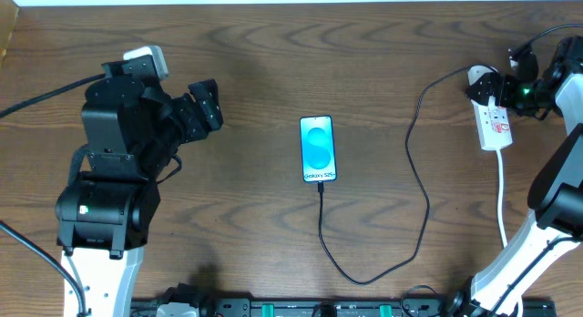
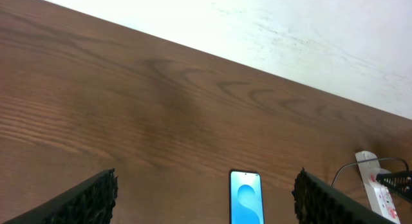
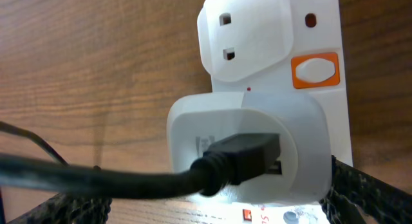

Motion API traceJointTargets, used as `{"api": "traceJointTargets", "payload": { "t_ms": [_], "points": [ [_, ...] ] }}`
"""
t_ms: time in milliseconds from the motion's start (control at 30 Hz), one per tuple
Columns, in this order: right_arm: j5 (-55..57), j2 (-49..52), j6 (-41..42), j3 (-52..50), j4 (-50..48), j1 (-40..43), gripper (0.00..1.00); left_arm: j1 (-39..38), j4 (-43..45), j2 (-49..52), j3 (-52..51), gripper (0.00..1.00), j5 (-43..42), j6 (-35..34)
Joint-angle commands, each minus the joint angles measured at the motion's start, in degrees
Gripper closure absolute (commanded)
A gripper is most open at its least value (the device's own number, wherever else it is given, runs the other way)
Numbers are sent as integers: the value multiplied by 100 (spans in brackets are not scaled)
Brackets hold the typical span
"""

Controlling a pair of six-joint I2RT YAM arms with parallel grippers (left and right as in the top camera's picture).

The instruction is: Plug charger to phone and switch on socket

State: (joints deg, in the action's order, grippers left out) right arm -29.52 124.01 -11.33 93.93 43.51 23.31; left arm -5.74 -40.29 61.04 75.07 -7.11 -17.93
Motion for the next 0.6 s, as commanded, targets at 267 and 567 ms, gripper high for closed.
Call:
{"api": "traceJointTargets", "payload": {
  "t_ms": [267,567],
  "points": [
    [-557,-11,407,-573,-107,-393,1,4,-2,4,44,13,74,76],
    [-557,-11,533,-772,-98,-391,1,4,-2,4,44,13,74,74]
  ]
}}
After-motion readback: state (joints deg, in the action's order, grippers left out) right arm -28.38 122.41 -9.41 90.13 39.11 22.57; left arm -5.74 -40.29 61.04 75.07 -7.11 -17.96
